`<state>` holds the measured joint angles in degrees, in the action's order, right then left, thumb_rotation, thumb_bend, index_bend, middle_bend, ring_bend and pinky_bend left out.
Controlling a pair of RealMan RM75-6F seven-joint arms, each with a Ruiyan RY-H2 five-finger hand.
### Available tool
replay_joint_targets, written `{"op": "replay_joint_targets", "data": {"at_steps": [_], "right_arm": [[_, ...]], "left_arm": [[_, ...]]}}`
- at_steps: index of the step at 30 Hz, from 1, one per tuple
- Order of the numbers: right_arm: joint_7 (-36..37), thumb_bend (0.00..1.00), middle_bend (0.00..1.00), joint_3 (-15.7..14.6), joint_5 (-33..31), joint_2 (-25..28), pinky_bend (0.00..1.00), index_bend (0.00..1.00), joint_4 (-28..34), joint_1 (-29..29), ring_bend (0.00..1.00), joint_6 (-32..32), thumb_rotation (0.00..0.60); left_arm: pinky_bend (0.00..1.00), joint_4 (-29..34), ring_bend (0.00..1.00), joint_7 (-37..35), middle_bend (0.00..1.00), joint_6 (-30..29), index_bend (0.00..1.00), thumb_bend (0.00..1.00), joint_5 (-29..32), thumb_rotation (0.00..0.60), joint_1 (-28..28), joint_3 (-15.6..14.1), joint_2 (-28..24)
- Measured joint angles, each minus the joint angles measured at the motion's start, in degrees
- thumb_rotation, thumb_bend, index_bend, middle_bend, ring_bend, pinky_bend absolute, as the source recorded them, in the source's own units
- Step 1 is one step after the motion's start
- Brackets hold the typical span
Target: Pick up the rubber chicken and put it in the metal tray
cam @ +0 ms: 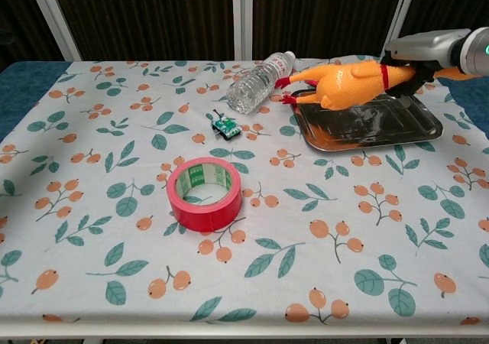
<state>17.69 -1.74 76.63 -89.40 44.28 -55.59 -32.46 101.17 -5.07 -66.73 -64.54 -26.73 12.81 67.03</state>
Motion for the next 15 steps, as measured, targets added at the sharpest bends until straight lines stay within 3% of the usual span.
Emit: {"op": "replay_joint_targets", "data": {"at_steps": [4,8,15], "right_arm": [[3.4,0.07,0.19,-0.5,2.3,-2.2,0.31,0.05,-3.7,0.4,0.15,2.2,0.6],[5.0,0.04,0.06,-0.4,3.4,-2.7,0.2,0.0,-5.5,0.7,0.02,3.6,0.6],[3.8,0.01,0.0,-0.1,4.1,-0.9,0.09,0.0,-5.6,1.5,0.0,4.0,0.6]], "left_arm": [[0.29,-0.1,0.1,0.5,0.11,-0.2,0.16,0.04,0.4,0.456,0.0,0.3,0.3],[0.29,-0.2,0.1,1.0,0.11,-0.4,0.16,0.04,0.4,0.458,0.1,0.4,0.5],[0.29,-0.4,0.1,1.6,0.11,-0.8,0.16,0.04,-0.2,0.457,0.5,0.3,0.1]]}}
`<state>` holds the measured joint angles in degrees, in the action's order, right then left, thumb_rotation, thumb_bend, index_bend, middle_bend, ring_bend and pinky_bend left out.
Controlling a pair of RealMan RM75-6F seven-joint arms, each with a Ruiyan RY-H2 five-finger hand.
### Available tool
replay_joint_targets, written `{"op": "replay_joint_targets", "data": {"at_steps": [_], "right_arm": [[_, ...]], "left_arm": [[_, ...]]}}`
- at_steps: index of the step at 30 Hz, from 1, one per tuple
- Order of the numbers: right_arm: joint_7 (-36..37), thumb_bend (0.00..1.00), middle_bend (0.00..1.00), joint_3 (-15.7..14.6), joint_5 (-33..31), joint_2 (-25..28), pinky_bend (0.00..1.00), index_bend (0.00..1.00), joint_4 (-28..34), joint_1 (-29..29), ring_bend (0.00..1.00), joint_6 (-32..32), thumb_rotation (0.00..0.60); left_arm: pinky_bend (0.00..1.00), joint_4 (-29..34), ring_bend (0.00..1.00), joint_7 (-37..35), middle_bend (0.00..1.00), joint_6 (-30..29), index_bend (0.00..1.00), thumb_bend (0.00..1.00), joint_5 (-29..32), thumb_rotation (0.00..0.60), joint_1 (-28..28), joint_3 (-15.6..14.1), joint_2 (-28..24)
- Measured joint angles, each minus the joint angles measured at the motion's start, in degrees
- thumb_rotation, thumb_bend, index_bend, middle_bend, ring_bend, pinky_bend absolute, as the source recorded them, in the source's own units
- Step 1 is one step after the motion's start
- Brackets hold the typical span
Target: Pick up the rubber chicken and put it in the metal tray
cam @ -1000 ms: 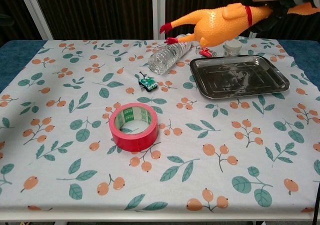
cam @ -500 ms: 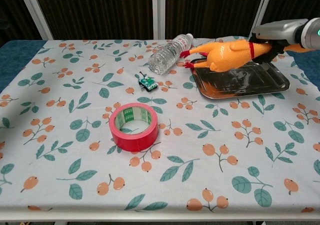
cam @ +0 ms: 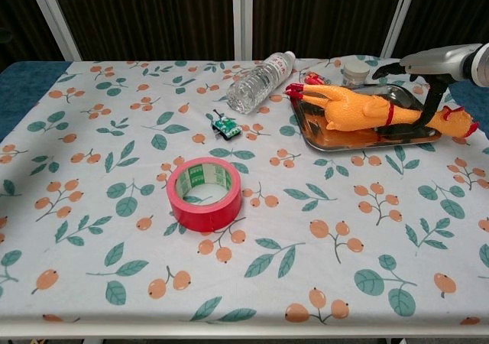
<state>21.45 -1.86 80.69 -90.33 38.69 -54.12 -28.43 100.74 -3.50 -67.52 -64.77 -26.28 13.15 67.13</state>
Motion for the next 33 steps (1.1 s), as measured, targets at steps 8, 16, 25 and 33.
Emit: {"op": "replay_joint_targets", "data": {"at_steps": [8,16,25,33], "right_arm": [[-3.7,0.0,0.0,1.3,-0.9,7.2,0.03,0.0,7.4,2.0,0.0,-3.1,0.6],[-7.7,0.14,0.14,3.8,-3.2,18.9,0.21,0.0,26.3,8.0,0.09,-15.1,0.6],[-17.8,0.22,0.15,2.9,-5.4,30.6,0.23,0.0,49.6,26.3,0.1,-41.6,0.6],[-21.3,0.22,0.13,-0.7,-1.5,30.1,0.23,0.0,52.9,42.2,0.06,-60.1,0.6]], "left_arm": [[0.27,-1.1,0.1,-0.3,0.11,0.3,0.16,0.04,0.1,0.463,0.7,0.0,-1.4],[0.27,-3.3,0.1,1.0,0.12,-3.0,0.16,0.05,-2.2,0.6,2.6,-1.1,-2.2],[0.25,-7.5,0.1,8.1,0.14,-13.1,0.17,0.05,-6.9,0.6,9.6,-5.8,-1.8],[0.23,-4.1,0.1,11.1,0.14,-19.4,0.17,0.05,-9.7,0.6,17.2,-11.2,-2.2]]}}
